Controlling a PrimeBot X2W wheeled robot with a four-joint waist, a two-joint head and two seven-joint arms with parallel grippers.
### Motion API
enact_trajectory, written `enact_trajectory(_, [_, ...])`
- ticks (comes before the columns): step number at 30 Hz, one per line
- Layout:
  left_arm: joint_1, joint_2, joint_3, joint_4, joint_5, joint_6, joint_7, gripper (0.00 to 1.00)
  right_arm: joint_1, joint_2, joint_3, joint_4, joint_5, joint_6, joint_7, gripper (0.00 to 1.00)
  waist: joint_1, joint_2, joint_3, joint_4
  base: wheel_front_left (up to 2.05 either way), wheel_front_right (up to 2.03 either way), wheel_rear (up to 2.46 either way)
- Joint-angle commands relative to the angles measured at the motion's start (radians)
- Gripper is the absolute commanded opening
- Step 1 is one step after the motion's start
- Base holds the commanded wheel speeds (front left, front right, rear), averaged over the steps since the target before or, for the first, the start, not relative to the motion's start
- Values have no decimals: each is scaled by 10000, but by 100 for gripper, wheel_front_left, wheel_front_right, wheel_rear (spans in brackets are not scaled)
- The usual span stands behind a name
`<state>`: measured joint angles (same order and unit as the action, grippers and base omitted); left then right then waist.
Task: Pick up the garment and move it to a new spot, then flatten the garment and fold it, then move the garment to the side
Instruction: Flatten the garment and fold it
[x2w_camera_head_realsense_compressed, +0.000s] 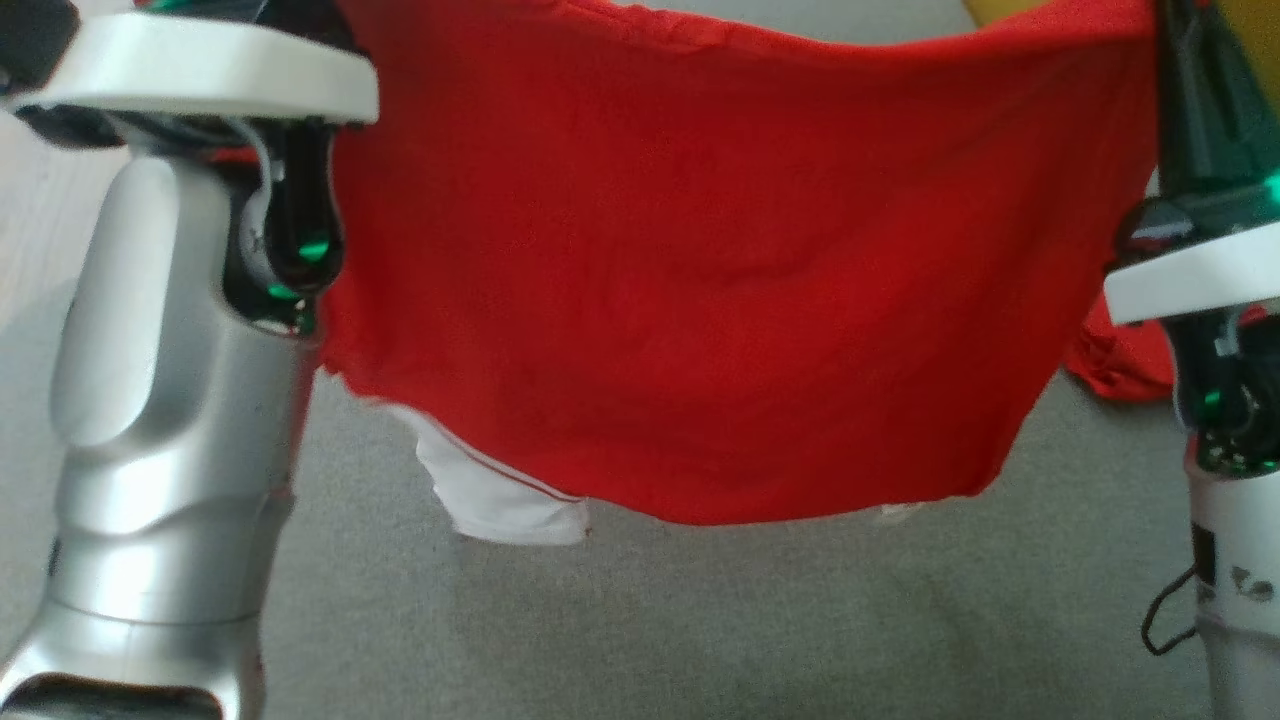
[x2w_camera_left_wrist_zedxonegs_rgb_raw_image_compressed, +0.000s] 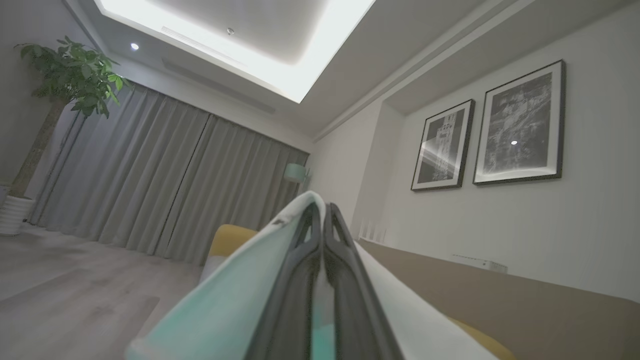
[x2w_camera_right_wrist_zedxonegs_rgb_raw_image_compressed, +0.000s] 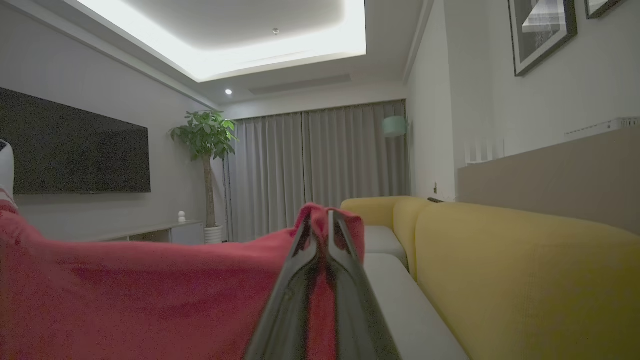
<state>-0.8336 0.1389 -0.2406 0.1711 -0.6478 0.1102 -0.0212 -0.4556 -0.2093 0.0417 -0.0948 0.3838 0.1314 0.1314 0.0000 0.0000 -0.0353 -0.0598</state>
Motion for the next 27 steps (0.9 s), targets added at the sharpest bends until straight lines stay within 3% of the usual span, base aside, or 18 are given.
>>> enact_trajectory(1, [-493,543,230,-266,149,50,171,0,-404,114,57,-297,-86,-7,204,0,0,0,251,52,0,0,0])
enact_trajectory(6, [-1100,823,262,403,140,26,626,0,-1112,124,96,340,-25,-7,559,0,0,0,1102,6,0,0,0])
enact_trajectory(10, [-2645,1246,234,1569,543,-122,655,0,-3040,-128,484,1860,-110,-7,423,0,0,0,2282,-129,0,0,0])
enact_trajectory(15, [-5309,1546,328,3344,1184,-170,-227,0,-6201,-160,1218,4322,-193,-7,-840,0,0,0,3500,-235,0,0,0])
enact_trajectory(19, [-7022,1485,557,4429,1297,-336,-1435,0,-8233,49,1012,6219,-273,-7,-2479,0,0,0,4059,-175,0,0,0])
enact_trajectory(21, [-7412,1373,610,4888,1262,-524,-1875,0,-8782,273,671,7173,-52,-7,-3068,0,0,0,4152,-115,0,0,0])
enact_trajectory(27, [-6979,919,327,5789,1336,-1405,-2339,0,-8745,-20,1319,8751,313,-7,-3690,0,0,0,4429,363,0,0,0])
